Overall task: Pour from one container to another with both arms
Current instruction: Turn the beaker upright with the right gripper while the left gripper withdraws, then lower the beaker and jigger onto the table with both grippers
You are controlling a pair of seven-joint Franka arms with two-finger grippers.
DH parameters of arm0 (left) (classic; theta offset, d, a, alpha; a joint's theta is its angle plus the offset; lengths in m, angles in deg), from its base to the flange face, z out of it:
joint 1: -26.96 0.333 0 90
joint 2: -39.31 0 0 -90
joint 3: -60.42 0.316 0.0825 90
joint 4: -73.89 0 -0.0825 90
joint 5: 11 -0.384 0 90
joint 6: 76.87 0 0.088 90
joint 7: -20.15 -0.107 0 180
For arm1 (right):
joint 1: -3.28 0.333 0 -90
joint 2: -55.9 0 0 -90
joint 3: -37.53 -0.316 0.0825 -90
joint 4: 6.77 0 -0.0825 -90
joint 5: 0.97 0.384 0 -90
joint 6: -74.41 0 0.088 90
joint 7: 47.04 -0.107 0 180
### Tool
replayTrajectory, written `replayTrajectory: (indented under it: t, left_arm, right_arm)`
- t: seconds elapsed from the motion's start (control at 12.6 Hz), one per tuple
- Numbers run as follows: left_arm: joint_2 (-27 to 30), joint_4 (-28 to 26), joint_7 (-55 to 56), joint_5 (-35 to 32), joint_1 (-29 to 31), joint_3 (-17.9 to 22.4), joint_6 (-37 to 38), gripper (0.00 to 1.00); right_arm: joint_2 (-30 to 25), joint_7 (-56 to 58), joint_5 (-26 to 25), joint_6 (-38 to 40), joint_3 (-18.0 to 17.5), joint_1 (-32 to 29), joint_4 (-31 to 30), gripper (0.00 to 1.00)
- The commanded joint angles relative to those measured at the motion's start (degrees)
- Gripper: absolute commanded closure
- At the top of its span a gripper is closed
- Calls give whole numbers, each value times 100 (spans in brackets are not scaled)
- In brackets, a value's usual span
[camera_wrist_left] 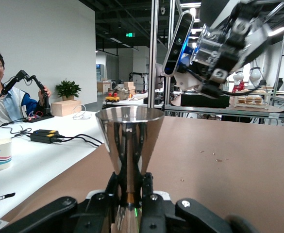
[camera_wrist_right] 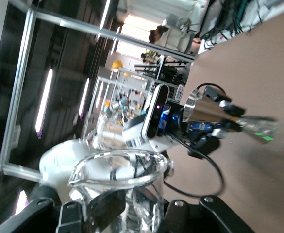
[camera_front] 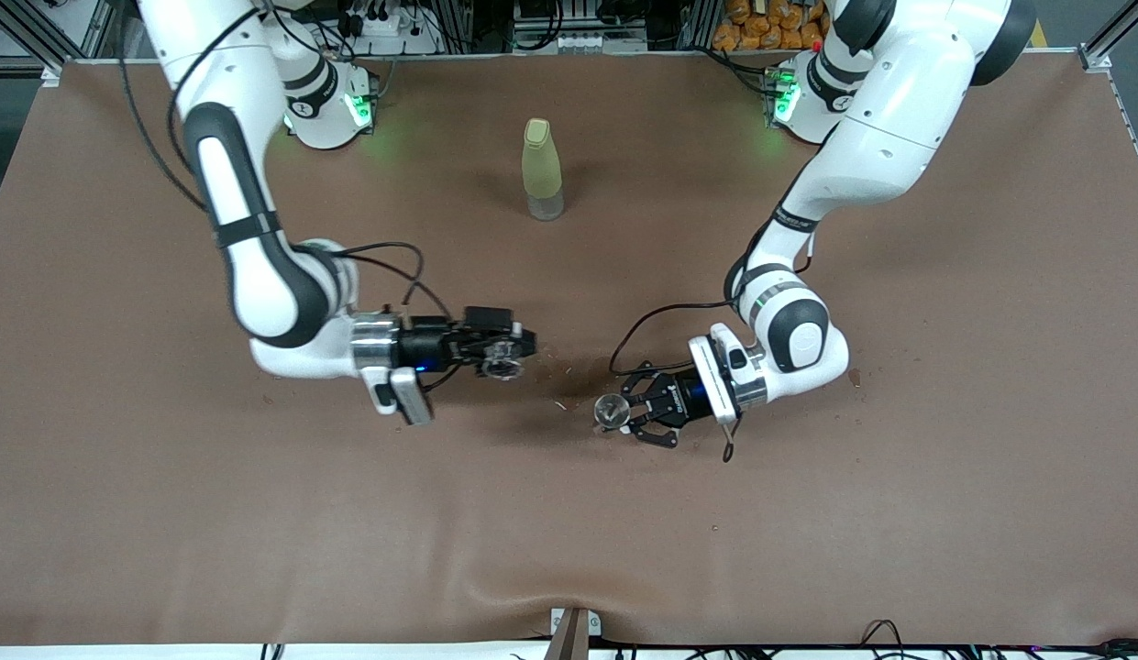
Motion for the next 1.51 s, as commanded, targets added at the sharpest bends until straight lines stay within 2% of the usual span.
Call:
replayTrajectory:
  t: [0.0,0.32,0.71,0.95,1.19,1.43]
  left_arm:
    - [302,-409,202,-876,651,-27,646,100]
    - [416,-664,432,-2363,1881,-27,1657,100]
    - [136,-665,300,-4411,3884,-18,2896,100]
    - [99,-656,414,-4825,4467,-9,3127,100]
    - [-67,-612,397,-4897,4844,87,3127,100]
    - [-172,-638,651,-4984,4881,96,3127,100]
  right_arm:
    - [-138,1077,-645,730,458,-114,-118,100]
    - [-129,2685,-1674,1909,1214,-439,-127,100]
    - [-59,5259,-2843,2517,1567,-1186,-302,100]
    - [169,6928,-3091,2509,1576,-1626,-381,100]
    - [573,8389,-3258,2509,1576,-2021,-390,100]
    - [872,9462,-3434,2500,1576,-2355,-434,100]
